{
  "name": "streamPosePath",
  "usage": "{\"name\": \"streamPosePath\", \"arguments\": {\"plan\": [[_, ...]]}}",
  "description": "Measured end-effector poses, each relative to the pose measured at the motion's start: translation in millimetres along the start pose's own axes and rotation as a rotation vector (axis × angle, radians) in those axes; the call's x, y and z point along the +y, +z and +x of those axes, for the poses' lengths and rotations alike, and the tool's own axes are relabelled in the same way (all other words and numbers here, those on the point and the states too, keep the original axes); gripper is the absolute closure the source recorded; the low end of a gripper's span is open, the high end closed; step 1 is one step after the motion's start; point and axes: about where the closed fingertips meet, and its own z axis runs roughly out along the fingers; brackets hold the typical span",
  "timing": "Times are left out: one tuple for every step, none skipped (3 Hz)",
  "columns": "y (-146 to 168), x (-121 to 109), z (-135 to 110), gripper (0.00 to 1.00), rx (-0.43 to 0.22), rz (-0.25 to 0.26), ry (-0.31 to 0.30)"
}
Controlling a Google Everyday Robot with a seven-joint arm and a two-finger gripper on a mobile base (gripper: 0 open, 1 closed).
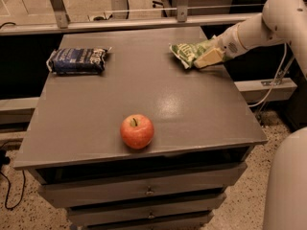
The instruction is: Pick green jalapeno chip bag
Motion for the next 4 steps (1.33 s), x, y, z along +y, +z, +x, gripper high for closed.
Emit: {"name": "streamPosePath", "arguments": {"plan": [[-9,7,-24,0.64,-0.065,-0.014,-0.035],[-25,23,-58,0.88,-0.154,-0.035,-0.085],[-45,44,-101,1.0,-0.259,-0.054,-0.147],[-72,62,-139,1.0,-0.32,-0.056,-0.174]]}}
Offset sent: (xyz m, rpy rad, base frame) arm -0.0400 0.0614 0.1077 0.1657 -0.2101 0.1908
